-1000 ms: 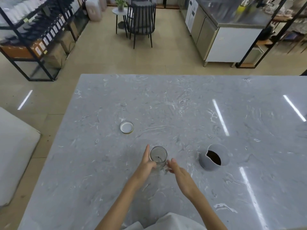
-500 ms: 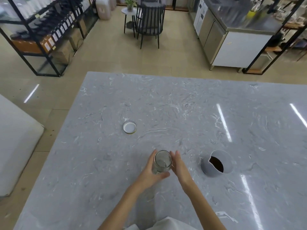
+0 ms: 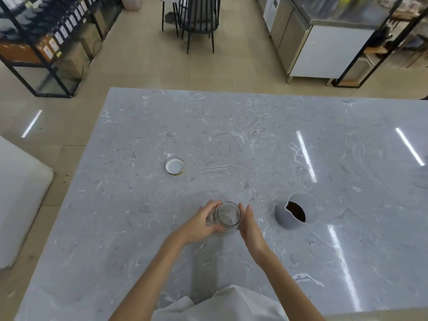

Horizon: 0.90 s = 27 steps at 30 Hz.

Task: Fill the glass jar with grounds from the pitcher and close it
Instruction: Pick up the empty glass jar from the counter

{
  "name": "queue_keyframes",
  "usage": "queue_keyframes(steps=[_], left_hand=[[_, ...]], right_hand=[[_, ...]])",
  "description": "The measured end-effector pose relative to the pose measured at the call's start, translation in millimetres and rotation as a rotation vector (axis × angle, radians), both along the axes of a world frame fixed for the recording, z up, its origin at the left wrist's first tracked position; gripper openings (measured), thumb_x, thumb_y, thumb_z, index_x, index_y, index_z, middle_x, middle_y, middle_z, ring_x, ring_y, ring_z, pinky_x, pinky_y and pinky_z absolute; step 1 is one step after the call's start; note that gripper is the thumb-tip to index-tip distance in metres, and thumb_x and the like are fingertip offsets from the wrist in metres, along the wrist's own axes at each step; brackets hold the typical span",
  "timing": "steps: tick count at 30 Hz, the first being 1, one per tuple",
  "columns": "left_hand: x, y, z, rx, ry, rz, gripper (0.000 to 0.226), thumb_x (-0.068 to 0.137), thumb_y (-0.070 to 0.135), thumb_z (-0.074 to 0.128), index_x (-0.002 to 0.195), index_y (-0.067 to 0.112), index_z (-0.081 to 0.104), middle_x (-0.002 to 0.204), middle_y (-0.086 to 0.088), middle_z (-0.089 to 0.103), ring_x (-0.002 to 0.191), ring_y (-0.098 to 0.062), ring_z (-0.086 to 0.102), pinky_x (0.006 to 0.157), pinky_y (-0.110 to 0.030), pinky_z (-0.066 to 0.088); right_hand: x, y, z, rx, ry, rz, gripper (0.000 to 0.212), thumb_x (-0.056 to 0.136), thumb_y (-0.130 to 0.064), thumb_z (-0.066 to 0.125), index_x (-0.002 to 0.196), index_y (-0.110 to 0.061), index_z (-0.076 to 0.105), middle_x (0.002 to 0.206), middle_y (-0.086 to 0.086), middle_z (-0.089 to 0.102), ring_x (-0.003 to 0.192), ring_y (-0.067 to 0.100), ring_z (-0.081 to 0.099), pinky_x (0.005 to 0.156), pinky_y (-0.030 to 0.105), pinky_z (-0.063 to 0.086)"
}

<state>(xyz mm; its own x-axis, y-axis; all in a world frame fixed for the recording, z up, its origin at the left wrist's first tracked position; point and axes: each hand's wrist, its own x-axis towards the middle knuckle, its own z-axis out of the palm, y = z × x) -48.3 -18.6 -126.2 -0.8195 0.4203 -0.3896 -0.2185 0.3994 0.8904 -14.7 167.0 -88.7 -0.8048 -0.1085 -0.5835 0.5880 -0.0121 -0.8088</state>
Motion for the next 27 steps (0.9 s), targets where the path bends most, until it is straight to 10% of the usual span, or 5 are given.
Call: queue_keyframes(steps=[5, 24, 27], left_hand=[[14, 13, -4, -0.134, 0.093, -0.011, 0.117, 0.071, 0.035, 0.091, 0.16, 0.022, 0.016, 0.164, 0.015, 0.01, 0.153, -0.004, 0.004, 0.124, -0.028, 0.011], [10, 58, 0, -0.24, 0.207, 0.047, 0.096, 0.063, 0.042, 0.094, 0.142, 0.027, 0.043, 0.136, 0.013, 0.058, 0.122, -0.01, 0.056, 0.097, -0.024, 0.043], [10, 64, -3, -0.258, 0.199, 0.054, 0.095, 0.062, 0.041, 0.095, 0.141, 0.029, 0.044, 0.133, 0.012, 0.061, 0.119, -0.01, 0.06, 0.101, -0.034, 0.048]], right_hand=[[7, 0, 1, -0.038, -0.005, -0.022, 0.071, 0.094, -0.067, 0.012, 0.156, -0.032, 0.009, 0.163, -0.013, 0.009, 0.148, 0.006, 0.01, 0.123, 0.035, 0.007], [13, 45, -3, 0.01, 0.074, 0.045, 0.059, 0.101, -0.055, 0.015, 0.156, -0.033, 0.011, 0.16, -0.017, 0.013, 0.141, -0.006, 0.017, 0.115, 0.021, 0.015], [13, 63, 7, 0.296, 0.257, 0.264, 0.059, 0.102, -0.047, 0.035, 0.155, -0.025, 0.02, 0.158, -0.013, 0.022, 0.144, 0.0, 0.021, 0.119, 0.024, 0.019]])
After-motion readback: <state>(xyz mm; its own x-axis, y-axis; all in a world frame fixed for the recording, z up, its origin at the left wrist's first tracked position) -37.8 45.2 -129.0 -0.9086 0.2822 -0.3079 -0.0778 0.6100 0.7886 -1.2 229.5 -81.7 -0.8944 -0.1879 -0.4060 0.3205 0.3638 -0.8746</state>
